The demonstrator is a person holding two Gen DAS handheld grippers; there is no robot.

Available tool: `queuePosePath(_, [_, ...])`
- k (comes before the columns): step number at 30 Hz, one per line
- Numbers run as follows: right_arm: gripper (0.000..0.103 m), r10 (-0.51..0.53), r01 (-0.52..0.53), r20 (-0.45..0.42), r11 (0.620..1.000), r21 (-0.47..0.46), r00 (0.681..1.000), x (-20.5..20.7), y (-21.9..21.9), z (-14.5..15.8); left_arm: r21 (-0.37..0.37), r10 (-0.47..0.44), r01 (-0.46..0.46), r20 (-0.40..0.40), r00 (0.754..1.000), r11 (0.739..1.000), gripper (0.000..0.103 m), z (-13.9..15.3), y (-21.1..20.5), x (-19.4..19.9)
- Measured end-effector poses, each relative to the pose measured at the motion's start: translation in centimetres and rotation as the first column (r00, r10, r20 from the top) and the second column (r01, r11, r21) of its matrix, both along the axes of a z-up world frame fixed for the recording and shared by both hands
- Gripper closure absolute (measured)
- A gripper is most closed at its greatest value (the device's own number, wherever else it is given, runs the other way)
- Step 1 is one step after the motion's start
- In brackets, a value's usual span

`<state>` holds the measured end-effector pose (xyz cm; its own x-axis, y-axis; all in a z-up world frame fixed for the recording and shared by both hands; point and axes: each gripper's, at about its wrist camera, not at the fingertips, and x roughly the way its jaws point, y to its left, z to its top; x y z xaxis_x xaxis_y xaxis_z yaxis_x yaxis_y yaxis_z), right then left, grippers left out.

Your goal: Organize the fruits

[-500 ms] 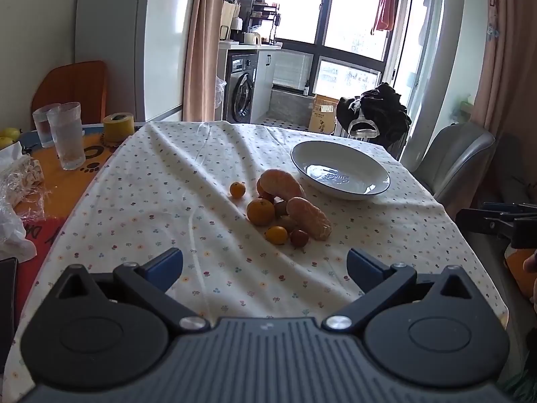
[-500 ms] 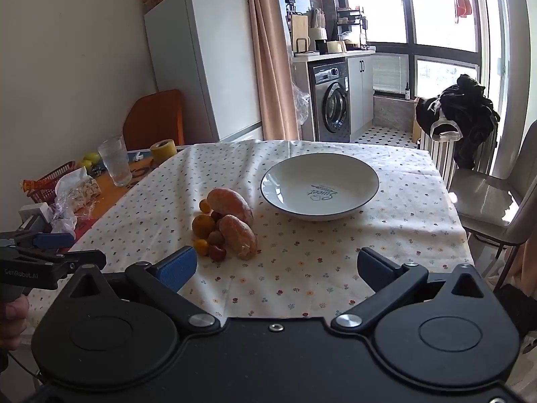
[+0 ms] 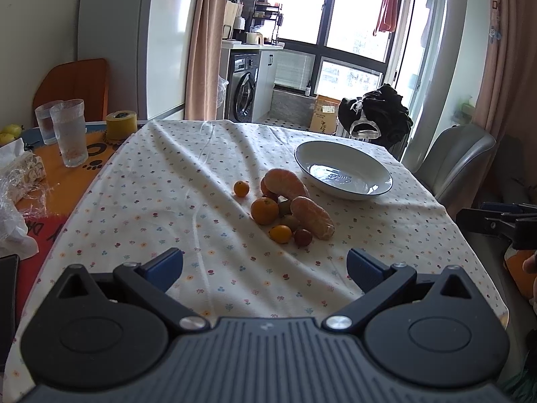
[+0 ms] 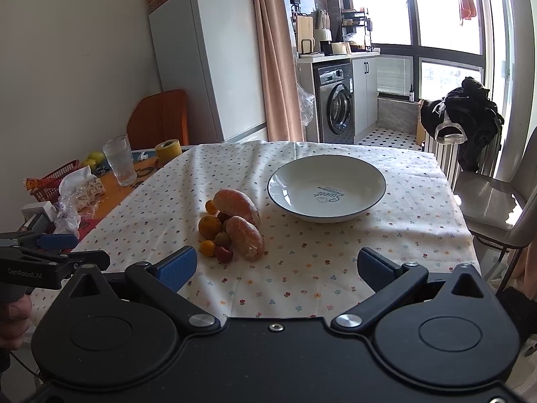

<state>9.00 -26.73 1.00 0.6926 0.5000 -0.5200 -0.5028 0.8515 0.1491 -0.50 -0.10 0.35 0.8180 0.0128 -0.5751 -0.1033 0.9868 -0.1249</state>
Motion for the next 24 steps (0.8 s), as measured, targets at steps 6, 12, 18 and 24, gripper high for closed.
queuePosePath(6, [0.000, 0.009, -0.009, 0.001, 1.000, -0.006, 1.000, -0.03, 0.28, -0.04, -0.001, -0.001, 0.001, 0.001, 1.000, 1.000, 0.000, 0.01, 0.19, -0.01])
queuePosePath(12, [0.000, 0.010, -0.010, 0.003, 1.000, -0.003, 1.000, -0.07, 0.35, -0.03, -0.001, -0.002, 0.002, 0.000, 1.000, 1.000, 0.000, -0.05, 0.32, -0.05])
queuePosePath(18, [0.000, 0.014, -0.014, 0.004, 1.000, -0.002, 1.000, -0.14, 0.59, -0.07, -0.002, -0.002, 0.002, 0.000, 1.000, 1.000, 0.000, -0.05, 0.26, -0.05])
queuePosePath(24, [0.000, 0.017, -0.017, -0.006, 1.000, 0.012, 1.000, -0.11, 0.46, 0.01, -0.002, -0.001, 0.001, 0.000, 1.000, 1.000, 0.000, -0.06, 0.30, -0.07])
